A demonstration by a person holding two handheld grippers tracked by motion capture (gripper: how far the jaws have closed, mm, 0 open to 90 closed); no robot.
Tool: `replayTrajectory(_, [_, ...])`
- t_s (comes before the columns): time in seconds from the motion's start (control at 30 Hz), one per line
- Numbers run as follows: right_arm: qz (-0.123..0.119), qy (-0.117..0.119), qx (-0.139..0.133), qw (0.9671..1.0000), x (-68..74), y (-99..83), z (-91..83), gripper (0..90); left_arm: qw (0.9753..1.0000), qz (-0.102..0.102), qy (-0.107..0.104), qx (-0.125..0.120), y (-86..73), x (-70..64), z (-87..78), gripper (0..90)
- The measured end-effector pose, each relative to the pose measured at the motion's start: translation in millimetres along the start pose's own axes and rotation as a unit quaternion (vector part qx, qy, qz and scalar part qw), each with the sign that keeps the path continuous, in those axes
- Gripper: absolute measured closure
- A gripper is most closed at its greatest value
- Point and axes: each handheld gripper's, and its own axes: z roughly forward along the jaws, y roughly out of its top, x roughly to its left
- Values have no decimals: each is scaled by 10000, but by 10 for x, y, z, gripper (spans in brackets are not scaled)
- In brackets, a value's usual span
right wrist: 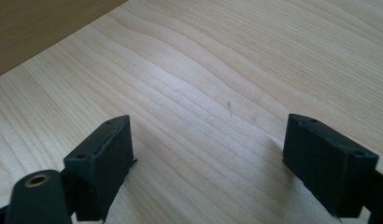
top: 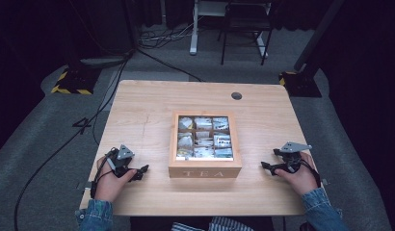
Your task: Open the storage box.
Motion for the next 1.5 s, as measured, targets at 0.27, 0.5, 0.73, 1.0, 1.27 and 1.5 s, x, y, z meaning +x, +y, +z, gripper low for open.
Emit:
replayTrajectory(0.27, [3, 2, -2, 10000, 0, 0, 0, 161, 10000, -26, -28, -4, 3, -6, 8, 135])
replayTrajectory(0.5, [2, 2, -3, 10000, 0, 0, 0, 161, 10000, -27, -25, -4, 3, -6, 8, 135])
replayTrajectory(0.73, [-12, -3, -1, 10000, 2, 0, -1, 161, 10000, -30, -35, -5, 3, -5, 8, 135])
replayTrajectory(1.0, [-16, 25, -5, 10000, 45, 24, -30, 365, 10000, -12, -50, -4, 9, -4, 14, 132])
replayTrajectory(1.27, [-96, 192, -128, 9997, 168, 144, -175, 372, 10000, 8, -68, 30, 20, -1, 19, 124])
replayTrajectory(1.5, [-198, 410, -243, 9987, 318, 277, -311, 378, 10000, 14, -63, 34, 22, 1, 20, 123])
